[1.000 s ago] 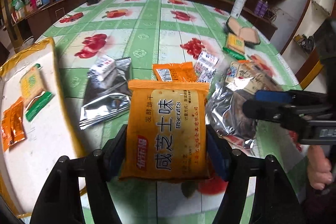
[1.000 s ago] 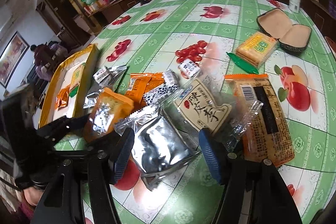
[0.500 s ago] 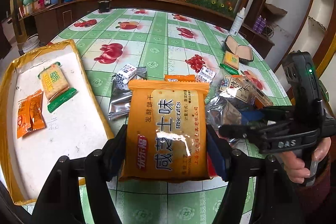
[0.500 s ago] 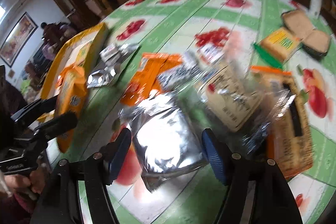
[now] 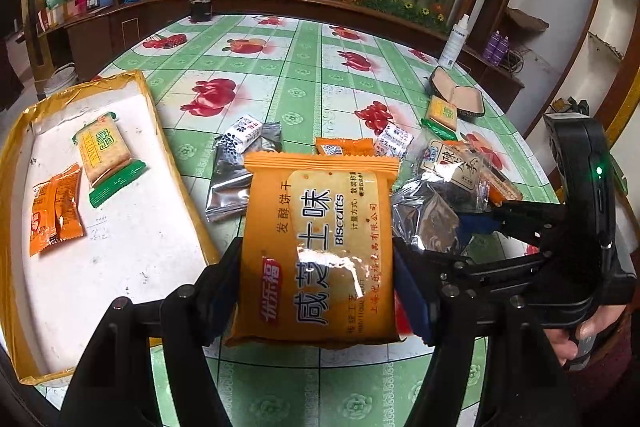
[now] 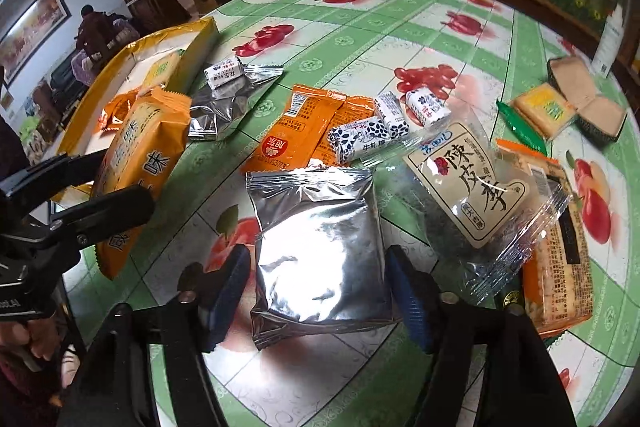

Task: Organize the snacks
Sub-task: 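Carry the orange biscuit bag and silver foil pack over the tray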

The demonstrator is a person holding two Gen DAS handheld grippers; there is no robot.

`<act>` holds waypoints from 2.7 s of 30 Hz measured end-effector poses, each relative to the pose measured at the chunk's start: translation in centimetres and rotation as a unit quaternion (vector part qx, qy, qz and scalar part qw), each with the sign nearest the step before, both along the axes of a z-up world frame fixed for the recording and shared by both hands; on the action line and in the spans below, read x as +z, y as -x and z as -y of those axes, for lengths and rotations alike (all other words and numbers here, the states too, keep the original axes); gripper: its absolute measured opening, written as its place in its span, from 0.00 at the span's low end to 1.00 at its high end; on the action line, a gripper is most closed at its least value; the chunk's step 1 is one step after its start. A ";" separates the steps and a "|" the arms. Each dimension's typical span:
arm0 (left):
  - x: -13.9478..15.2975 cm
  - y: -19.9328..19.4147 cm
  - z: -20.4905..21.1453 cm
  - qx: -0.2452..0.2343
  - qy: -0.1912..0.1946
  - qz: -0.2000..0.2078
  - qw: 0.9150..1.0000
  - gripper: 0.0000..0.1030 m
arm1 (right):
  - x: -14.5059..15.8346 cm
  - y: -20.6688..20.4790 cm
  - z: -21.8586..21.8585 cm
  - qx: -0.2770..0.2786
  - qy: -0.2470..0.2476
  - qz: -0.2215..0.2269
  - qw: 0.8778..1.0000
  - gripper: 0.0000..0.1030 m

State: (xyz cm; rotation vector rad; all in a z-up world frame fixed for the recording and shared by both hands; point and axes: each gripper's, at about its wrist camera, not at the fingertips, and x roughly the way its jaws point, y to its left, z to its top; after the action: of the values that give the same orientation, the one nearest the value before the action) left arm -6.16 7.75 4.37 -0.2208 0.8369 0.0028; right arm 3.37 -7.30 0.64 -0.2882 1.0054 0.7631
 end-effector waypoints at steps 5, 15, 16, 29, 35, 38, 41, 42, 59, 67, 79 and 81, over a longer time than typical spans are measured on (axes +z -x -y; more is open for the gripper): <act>-0.1 0.2 0.2 0.003 -0.004 0.008 1.000 0.67 | 0.5 0.0 0.7 -0.012 -0.018 0.003 1.000 0.61; 0.3 0.6 0.9 0.018 -0.052 0.028 0.998 0.67 | 2.3 -0.4 1.7 -0.031 -0.072 0.005 0.997 0.61; 0.4 0.7 1.0 0.017 -0.055 0.029 0.998 0.67 | 2.4 -0.4 1.8 -0.032 -0.072 0.004 0.997 0.61; 0.9 1.3 1.1 0.020 -0.066 0.039 0.997 0.67 | 2.4 -0.6 1.9 -0.038 -0.085 -0.010 0.996 0.61; 1.7 2.0 0.7 0.020 -0.065 0.049 0.996 0.67 | 2.2 -0.9 1.9 -0.047 -0.100 -0.030 0.993 0.61; 2.0 2.4 0.3 0.024 -0.063 0.054 0.996 0.67 | 2.2 -0.8 1.8 -0.049 -0.109 -0.037 0.992 0.61; 2.2 2.6 -0.2 0.029 -0.060 0.056 0.996 0.68 | 2.4 -0.6 1.5 -0.051 -0.115 -0.036 0.991 0.61; 2.3 2.6 -0.4 0.030 -0.059 0.056 0.996 0.67 | 2.5 -0.5 1.4 -0.053 -0.119 -0.037 0.991 0.61; 3.7 4.7 -5.8 0.091 -0.067 0.067 0.991 0.68 | 4.0 1.3 -3.7 -0.035 -0.167 -0.064 0.983 0.61; 2.2 6.0 -9.8 0.137 -0.067 0.051 0.987 0.68 | 4.3 2.8 -8.3 -0.006 -0.167 -0.074 0.983 0.61; 0.0 6.4 -12.1 0.174 -0.087 0.031 0.981 0.68 | 4.6 3.7 -12.7 0.017 -0.164 -0.072 0.984 0.62; -0.2 6.3 -12.1 0.176 -0.088 0.029 0.980 0.68 | 4.6 4.0 -13.2 0.020 -0.161 -0.069 0.984 0.62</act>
State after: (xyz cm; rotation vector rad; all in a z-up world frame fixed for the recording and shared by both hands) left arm -12.50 19.83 4.20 -0.1974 0.7257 0.3988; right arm -0.62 5.93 5.23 0.0256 0.9912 0.9776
